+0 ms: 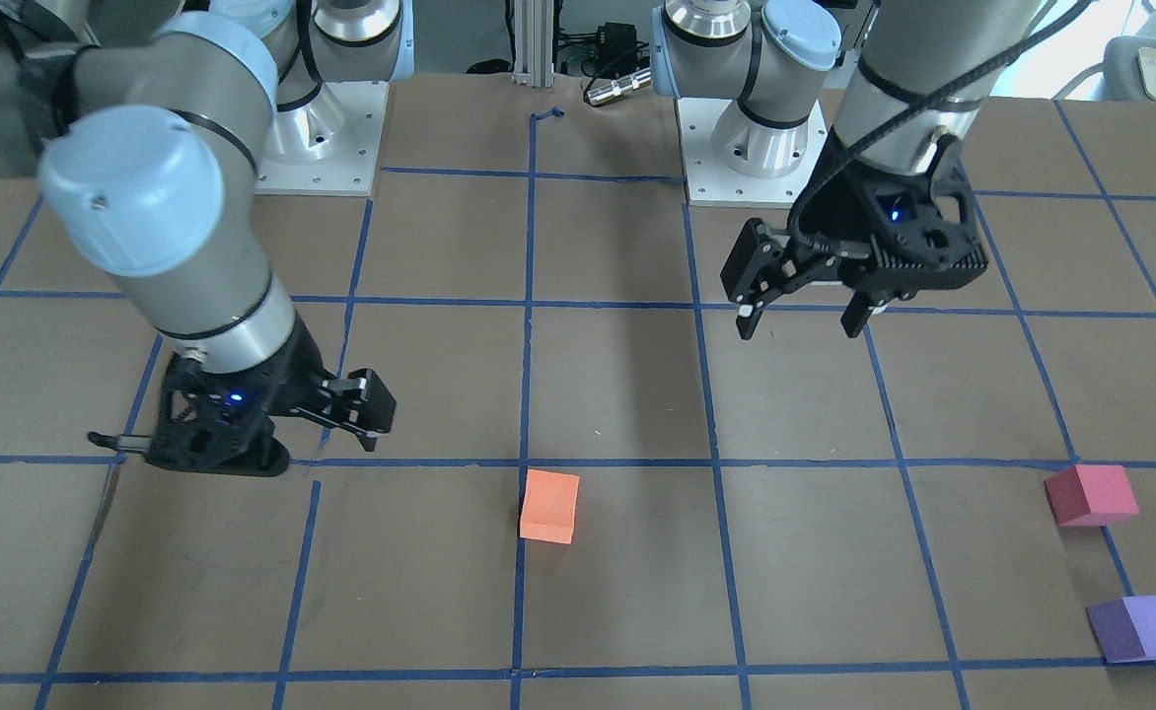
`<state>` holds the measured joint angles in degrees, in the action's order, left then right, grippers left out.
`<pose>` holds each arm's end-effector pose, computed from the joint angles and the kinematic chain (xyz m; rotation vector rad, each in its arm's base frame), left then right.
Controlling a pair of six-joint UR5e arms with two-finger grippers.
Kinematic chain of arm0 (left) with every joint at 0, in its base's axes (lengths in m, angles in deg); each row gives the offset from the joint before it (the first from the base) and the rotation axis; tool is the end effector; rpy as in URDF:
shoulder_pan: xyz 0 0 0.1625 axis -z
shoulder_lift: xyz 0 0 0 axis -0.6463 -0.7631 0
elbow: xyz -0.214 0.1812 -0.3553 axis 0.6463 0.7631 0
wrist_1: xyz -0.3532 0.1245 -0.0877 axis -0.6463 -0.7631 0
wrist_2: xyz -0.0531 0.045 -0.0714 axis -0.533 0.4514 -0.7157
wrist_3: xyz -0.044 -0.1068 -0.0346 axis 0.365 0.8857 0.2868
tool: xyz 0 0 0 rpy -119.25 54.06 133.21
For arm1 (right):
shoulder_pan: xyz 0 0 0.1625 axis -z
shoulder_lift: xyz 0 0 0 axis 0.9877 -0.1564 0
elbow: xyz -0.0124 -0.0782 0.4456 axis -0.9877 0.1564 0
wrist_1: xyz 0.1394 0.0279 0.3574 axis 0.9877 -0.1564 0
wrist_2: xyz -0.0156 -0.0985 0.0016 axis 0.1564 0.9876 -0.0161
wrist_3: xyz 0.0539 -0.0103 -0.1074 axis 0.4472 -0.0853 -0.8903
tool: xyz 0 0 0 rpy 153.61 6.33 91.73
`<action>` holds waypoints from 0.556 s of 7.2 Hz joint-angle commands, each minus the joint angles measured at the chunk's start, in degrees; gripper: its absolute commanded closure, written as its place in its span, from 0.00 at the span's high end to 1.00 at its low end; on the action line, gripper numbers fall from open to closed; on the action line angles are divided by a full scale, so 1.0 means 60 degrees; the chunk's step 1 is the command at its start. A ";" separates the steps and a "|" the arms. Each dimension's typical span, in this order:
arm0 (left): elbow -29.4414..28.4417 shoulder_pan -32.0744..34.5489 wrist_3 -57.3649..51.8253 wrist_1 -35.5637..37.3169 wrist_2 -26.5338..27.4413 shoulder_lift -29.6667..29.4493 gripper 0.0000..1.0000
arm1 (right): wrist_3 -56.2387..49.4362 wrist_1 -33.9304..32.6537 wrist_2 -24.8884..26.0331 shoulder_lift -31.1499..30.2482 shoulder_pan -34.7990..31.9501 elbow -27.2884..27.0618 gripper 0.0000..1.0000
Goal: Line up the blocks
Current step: 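Release the orange cube at center and raise the right gripper, then reach the left gripper to the orange cube and grasp it while the right gripper withdraws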
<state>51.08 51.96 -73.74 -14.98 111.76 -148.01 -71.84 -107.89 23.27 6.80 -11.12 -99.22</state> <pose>-0.1590 -0.5252 0.4830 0.1186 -3.0649 0.3061 0.1632 -0.5884 0.4291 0.1060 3.0694 -0.0672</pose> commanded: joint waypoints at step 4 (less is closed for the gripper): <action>-0.1441 0.2293 0.1809 0.1995 0.0266 -0.4277 1.00 | -0.1690 0.2057 0.0618 -0.2125 0.1423 -0.0107 1.00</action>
<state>44.35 63.16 -64.49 -5.42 112.62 -168.41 -82.41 -96.60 26.05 -5.03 -2.50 -100.01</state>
